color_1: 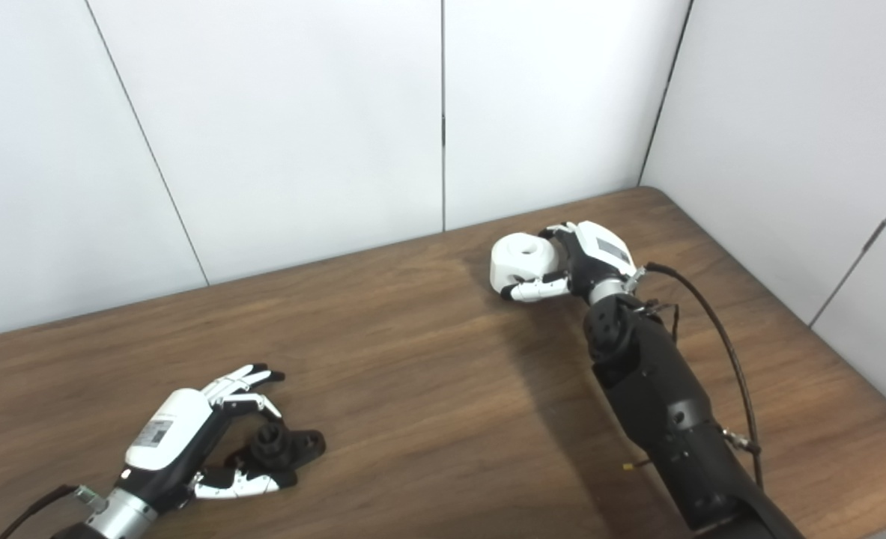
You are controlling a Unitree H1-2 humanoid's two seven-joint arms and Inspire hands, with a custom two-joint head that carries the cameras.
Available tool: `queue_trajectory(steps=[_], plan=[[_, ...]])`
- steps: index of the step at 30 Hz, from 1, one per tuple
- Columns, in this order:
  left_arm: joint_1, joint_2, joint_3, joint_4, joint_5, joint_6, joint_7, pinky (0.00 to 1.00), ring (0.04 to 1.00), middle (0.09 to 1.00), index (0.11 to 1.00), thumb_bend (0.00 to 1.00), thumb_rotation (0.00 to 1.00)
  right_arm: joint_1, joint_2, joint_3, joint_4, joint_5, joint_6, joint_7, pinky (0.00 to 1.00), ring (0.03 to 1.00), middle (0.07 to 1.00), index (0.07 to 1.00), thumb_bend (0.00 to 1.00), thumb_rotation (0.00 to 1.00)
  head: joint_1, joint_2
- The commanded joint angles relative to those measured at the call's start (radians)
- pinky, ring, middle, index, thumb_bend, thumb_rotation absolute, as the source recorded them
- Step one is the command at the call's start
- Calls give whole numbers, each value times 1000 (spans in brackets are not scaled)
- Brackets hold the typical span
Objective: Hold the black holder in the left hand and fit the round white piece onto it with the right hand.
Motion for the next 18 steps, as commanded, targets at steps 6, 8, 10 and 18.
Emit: queue_trajectory(steps=[6, 8, 10, 18], plan=[[138, 27, -66, 74, 82, 30, -110, 889, 917, 863, 484, 522, 50, -45, 0, 31, 35, 8, -19, -44, 741, 878, 914, 779, 905, 383, 3, 2], [138, 27, -68, 72, 85, 35, -113, 887, 914, 864, 484, 522, 51, -47, 5, 36, 48, 9, -33, -75, 750, 863, 887, 727, 886, 341, 3, 2], [140, 27, -68, 66, 85, 41, -120, 888, 917, 867, 484, 522, 51, -50, 11, 44, 67, 1, -48, -119, 745, 836, 851, 663, 867, 295, 3, 2], [139, 24, -67, 73, 82, 38, -115, 895, 921, 867, 484, 523, 51, -70, 42, 67, 154, 5, -93, -248, 815, 807, 777, 490, 542, 145, 20, 8]])
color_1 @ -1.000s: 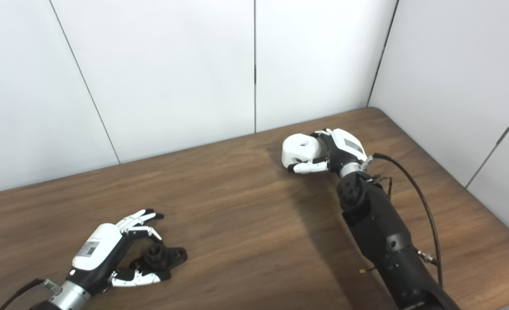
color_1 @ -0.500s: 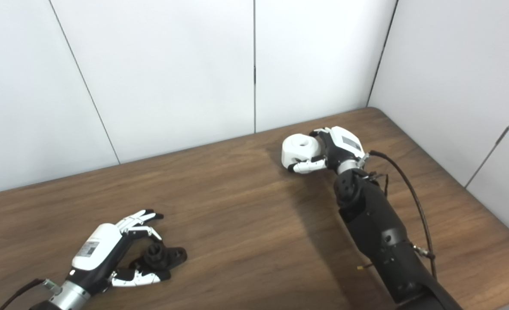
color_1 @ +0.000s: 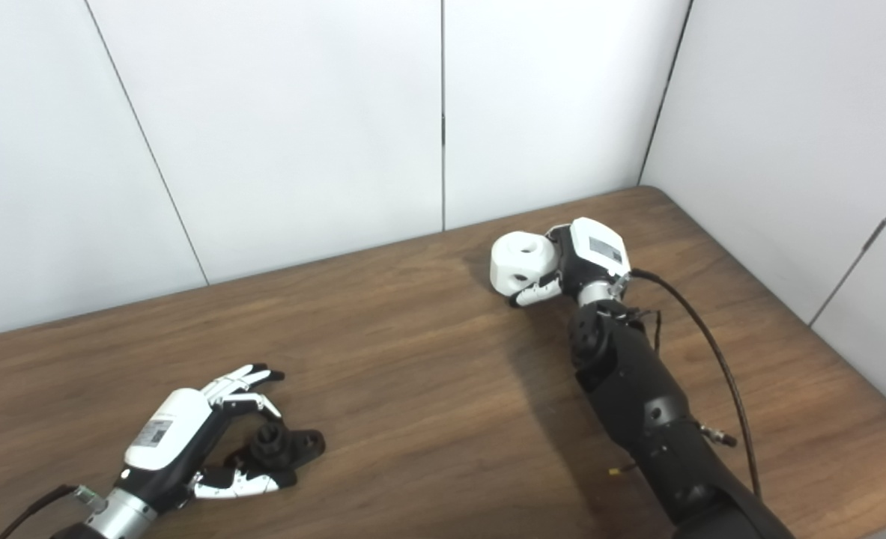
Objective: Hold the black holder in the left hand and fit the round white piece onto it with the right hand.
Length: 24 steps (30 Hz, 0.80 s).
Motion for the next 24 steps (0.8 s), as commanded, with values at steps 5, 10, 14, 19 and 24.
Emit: queue_trajectory(steps=[5, 10, 14, 19, 24], plan=[[141, 24, -66, 75, 79, 42, -117, 902, 928, 870, 484, 523, 51, -34, 21, 45, 48, -1, -65, -68, 791, 787, 751, 481, 523, 134, 2, 3], [147, 23, -63, 76, 78, 43, -112, 899, 925, 868, 484, 523, 50, -26, 24, 51, 47, 11, -72, -93, 786, 783, 748, 482, 522, 132, 5, 4], [149, 25, -66, 69, 83, 43, -115, 903, 932, 874, 485, 523, 51, -21, 26, 48, 36, 20, -74, -104, 786, 779, 743, 482, 522, 132, 10, 6], [152, 26, -67, 65, 83, 47, -118, 905, 930, 876, 484, 523, 51, -11, 23, 37, -21, 41, -80, -100, 720, 765, 746, 482, 520, 136, 16, 12], [155, 30, -61, 68, 82, 44, -111, 903, 926, 873, 484, 523, 51, -15, 25, 11, -97, 75, -70, -87, 673, 754, 743, 481, 520, 139, 24, 21]])
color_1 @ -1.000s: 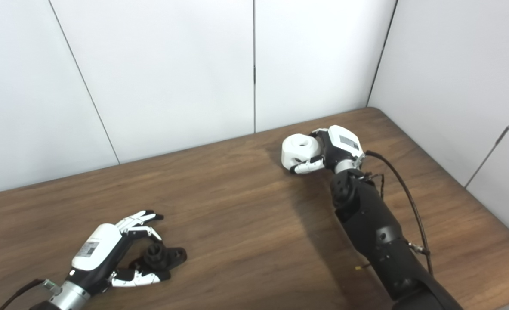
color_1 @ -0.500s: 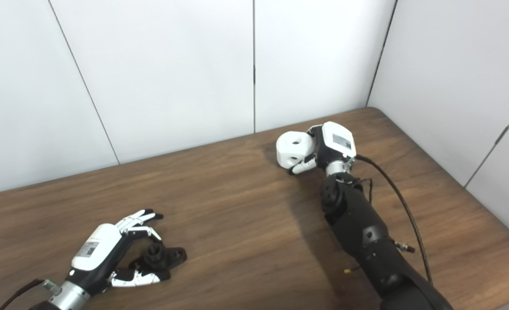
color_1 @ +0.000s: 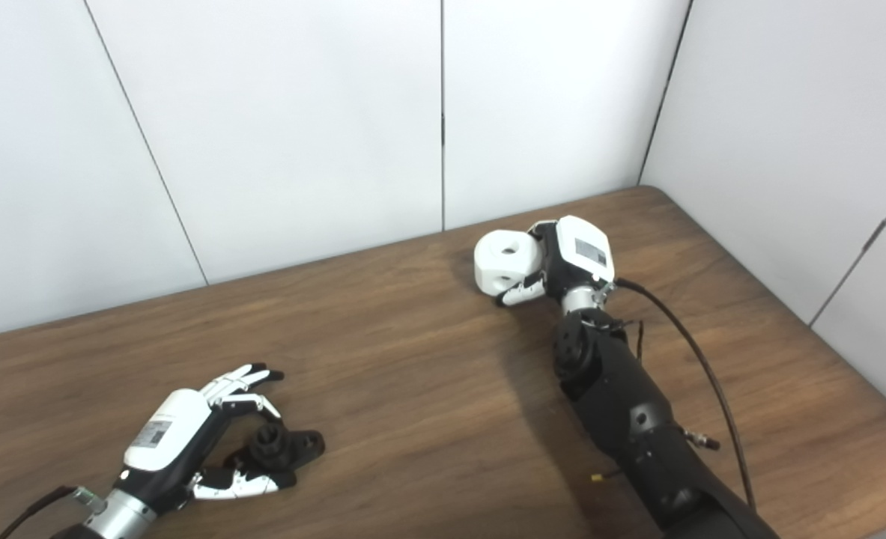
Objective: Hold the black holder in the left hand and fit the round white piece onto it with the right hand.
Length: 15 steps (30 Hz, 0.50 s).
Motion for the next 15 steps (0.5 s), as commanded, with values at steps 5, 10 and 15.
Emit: queue_trajectory(steps=[5, 10, 15], plan=[[154, 34, -63, 69, 76, 54, -125, 913, 936, 882, 484, 523, 51, -37, -14, -32, -161, 19, -5, 20, 681, 760, 744, 482, 521, 138, 19, 9], [153, 31, -64, 76, 77, 56, -125, 936, 948, 889, 485, 523, 52, -19, -6, -40, -281, 40, -9, 62, 625, 754, 740, 481, 521, 136, 36, 15], [148, 27, -68, 83, 90, 59, -118, 930, 947, 888, 485, 523, 52, 4, 13, -24, -394, 57, -16, 114, 669, 779, 742, 480, 521, 138, 74, 26]])
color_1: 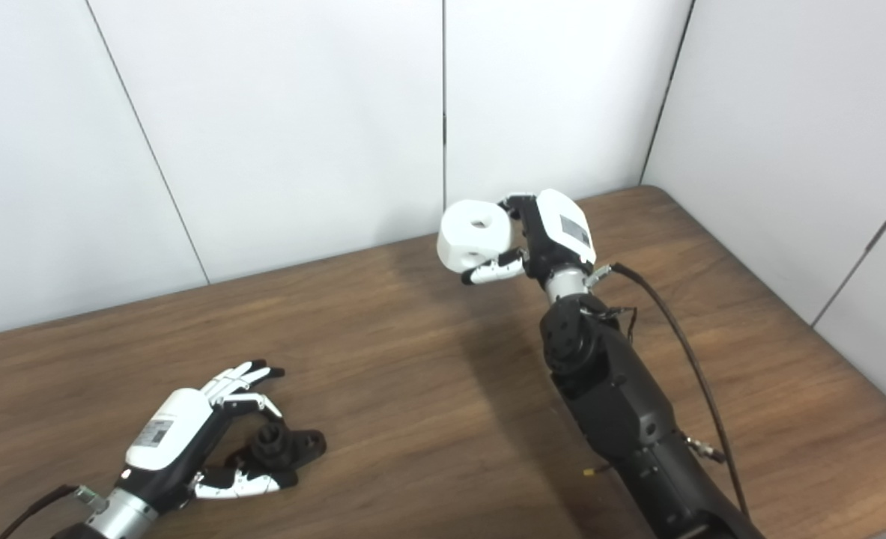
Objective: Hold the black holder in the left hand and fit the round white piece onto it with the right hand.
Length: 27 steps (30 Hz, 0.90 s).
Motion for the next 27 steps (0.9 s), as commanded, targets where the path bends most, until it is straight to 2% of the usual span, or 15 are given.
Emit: queue_trajectory(steps=[1, 4, 7, 14, 20, 23, 27], plan=[[146, 26, -70, 88, 91, 56, -114, 929, 949, 889, 485, 523, 53, -29, 3, 0, -87, 4, -30, 16, 669, 778, 743, 480, 521, 138, 0, 1], [144, 22, -71, 87, 93, 60, -115, 935, 952, 893, 485, 523, 54, -25, 18, 11, -137, 1, -22, 47, 662, 767, 742, 480, 523, 135, 18, 6], [144, 18, -68, 81, 89, 66, -118, 943, 956, 897, 485, 524, 54, -22, 23, 34, -179, -3, -44, 81, 638, 749, 738, 480, 523, 132, 42, 13], [139, 0, -71, 85, 87, 86, -129, 953, 963, 902, 485, 524, 54, -7, 27, 89, -269, 13, -47, 198, 645, 761, 746, 480, 523, 132, 102, 29], [132, -18, -81, 96, 99, 96, -129, 959, 969, 908, 485, 524, 57, 7, 40, 148, -304, 1, -80, 260, 629, 755, 747, 480, 523, 131, 151, 40], [131, -26, -81, 92, 104, 100, -128, 961, 968, 910, 485, 524, 57, 10, 53, 183, -303, -13, -95, 276, 680, 763, 745, 480, 524, 132, 175, 45], [130, -38, -81, 94, 106, 112, -130, 954, 970, 910, 485, 524, 58, 7, 78, 219, -305, -38, -85, 299, 697, 759, 745, 480, 524, 133, 198, 53]])
